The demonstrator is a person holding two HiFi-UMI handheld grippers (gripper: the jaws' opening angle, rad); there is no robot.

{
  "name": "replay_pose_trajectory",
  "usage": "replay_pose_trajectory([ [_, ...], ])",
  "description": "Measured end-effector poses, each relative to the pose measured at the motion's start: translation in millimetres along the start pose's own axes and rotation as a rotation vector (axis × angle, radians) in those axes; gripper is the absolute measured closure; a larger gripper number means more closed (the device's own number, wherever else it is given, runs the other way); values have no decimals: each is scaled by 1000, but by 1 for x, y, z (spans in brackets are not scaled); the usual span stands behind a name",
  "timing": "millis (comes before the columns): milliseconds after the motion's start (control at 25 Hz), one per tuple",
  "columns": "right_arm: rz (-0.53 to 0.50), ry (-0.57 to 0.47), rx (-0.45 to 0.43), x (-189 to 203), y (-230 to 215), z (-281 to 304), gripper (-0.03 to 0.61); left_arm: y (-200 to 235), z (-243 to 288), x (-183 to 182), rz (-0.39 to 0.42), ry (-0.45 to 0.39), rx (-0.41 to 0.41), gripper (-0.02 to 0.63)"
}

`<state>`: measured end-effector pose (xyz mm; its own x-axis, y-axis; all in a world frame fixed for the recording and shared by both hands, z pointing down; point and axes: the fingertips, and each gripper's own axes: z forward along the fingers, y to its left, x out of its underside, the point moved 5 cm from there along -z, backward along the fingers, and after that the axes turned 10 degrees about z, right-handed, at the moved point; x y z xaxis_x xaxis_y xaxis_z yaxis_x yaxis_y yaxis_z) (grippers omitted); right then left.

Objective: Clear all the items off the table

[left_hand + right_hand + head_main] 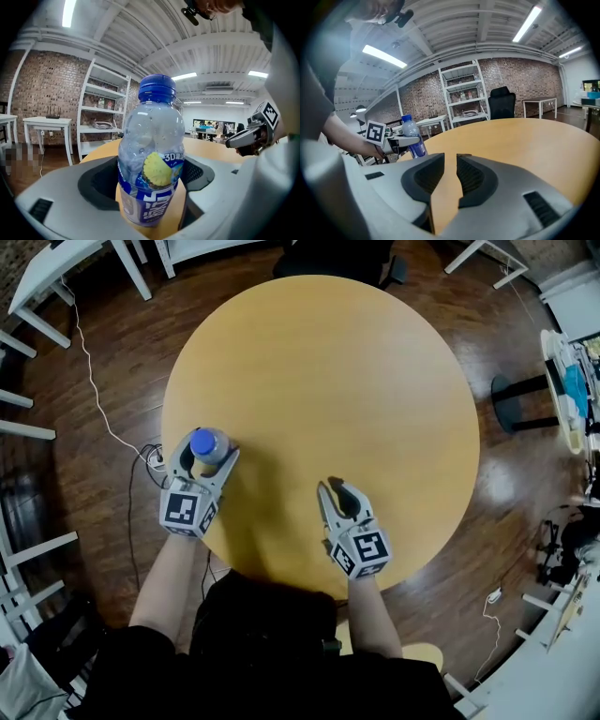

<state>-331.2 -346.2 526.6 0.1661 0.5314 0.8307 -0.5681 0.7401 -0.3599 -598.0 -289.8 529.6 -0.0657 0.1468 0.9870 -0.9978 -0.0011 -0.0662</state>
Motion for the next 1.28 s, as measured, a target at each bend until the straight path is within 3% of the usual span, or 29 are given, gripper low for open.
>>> replay_pose_trajectory([
  [240, -12, -1, -17, -2, 11, 7, 492, 0, 1, 3, -28, 40, 10, 233],
  [360, -23, -13, -30, -7, 14, 7, 492, -1, 5, 2, -35, 110, 21, 146],
  [400, -25, -14, -31, -8, 13, 7, 493, -1, 4, 0, -32, 114, 18, 146],
  [800, -27, -52, -42, -8, 29, -2, 492, 4, -37, -1, -74, 106, -30, 147],
  [1120, -27, -161, 3, -9, 17, -72, 494, -43, -65, -17, -107, 66, -31, 149],
  [1280, -16, -244, 54, -10, 6, -116, 493, -70, -69, -41, -72, 12, 11, 164],
])
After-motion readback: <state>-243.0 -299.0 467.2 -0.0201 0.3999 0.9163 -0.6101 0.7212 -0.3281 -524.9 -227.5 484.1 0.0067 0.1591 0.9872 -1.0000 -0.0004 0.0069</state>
